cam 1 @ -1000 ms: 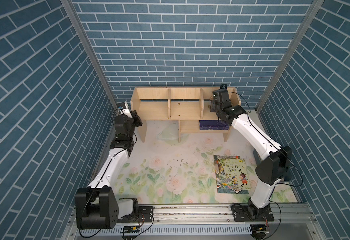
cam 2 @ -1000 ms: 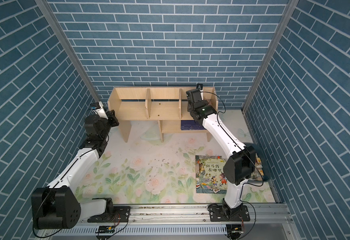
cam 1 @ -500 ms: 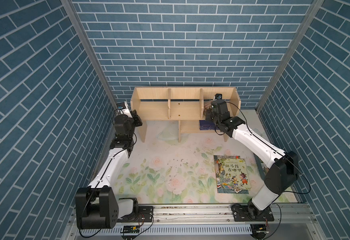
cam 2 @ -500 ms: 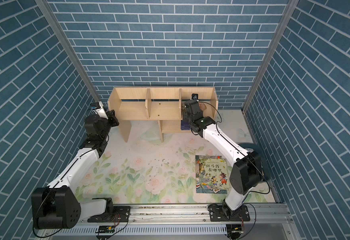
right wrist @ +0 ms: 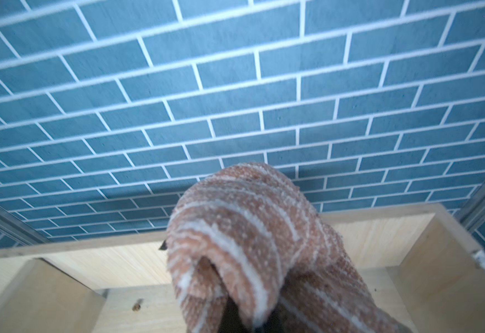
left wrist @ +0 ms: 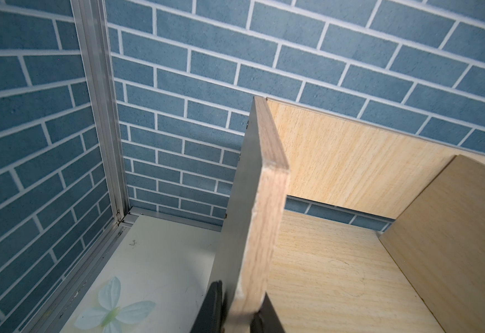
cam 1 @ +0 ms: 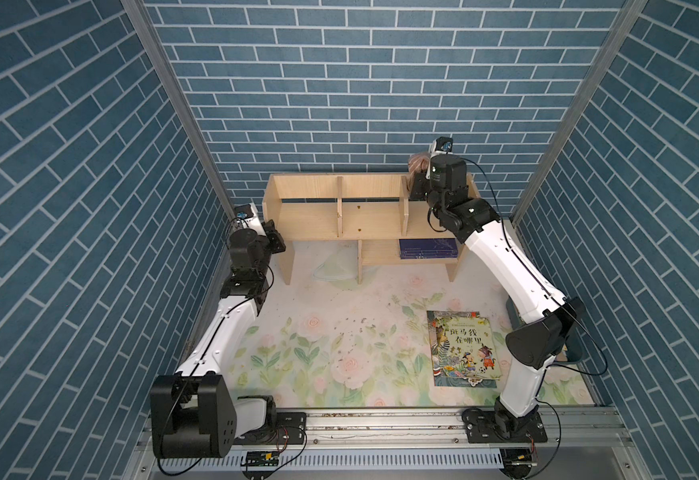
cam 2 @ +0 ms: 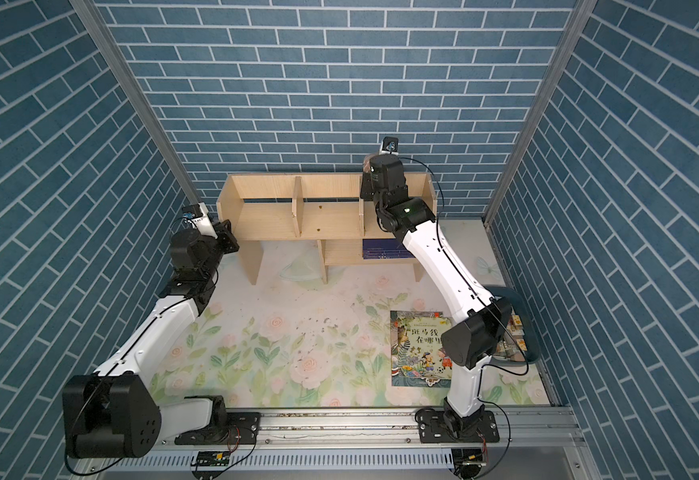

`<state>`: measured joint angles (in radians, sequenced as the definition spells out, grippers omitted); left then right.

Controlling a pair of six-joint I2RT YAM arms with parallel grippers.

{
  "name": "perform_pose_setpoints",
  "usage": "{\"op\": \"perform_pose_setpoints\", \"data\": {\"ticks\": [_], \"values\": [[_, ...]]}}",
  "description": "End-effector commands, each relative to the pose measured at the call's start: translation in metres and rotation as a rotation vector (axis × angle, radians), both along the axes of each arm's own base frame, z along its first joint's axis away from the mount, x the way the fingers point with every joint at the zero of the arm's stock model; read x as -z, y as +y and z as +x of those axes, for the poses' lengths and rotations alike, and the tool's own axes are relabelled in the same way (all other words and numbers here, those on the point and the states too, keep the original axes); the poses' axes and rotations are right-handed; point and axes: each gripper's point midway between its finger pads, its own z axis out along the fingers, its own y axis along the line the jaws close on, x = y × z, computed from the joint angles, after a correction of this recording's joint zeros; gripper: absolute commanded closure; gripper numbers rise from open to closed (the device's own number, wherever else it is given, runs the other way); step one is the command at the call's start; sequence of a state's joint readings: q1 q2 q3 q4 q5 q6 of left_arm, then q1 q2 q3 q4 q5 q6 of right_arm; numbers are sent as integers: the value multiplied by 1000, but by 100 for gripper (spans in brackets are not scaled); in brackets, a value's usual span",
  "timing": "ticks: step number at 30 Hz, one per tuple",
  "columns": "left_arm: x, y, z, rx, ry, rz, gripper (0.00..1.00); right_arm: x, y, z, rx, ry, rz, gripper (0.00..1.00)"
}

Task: Wipe the bookshelf clean with a cloth
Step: Hold the shelf at the center of the board.

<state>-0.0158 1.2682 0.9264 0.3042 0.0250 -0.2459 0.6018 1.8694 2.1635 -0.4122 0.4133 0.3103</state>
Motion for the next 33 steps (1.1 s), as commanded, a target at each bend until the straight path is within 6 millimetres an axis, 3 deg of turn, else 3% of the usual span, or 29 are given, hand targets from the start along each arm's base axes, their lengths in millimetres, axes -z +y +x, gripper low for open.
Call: {"op": "perform_pose_setpoints", "data": {"ticks": [1, 6, 10, 13, 17, 22, 25, 29, 33], "values": [[19, -43, -1, 165, 73, -76, 100, 7, 23, 2, -75, 11, -59, 100], [20, -43, -1, 167, 76, -76, 100, 12, 39, 12, -131, 10, -44, 100], [20, -43, -1, 169, 75, -74, 100, 10, 30, 25, -86, 8, -80, 100], [20, -42, -2, 165, 75, -68, 100, 4, -3, 30, 21, 11, -109, 100], [18, -42, -2, 163, 72, -66, 100, 5, -65, 34, 169, 54, -127, 100], [16, -42, -2, 164, 69, -65, 100, 21, -147, 21, 296, 137, -92, 100], [15, -43, -3, 169, 65, -68, 100, 29, -184, 6, 350, 160, -67, 100], [16, -43, -3, 171, 67, -71, 100, 29, -205, -13, 380, 158, -60, 100], [15, -43, -3, 170, 64, -70, 100, 35, -189, -23, 286, 161, -18, 100]]}}
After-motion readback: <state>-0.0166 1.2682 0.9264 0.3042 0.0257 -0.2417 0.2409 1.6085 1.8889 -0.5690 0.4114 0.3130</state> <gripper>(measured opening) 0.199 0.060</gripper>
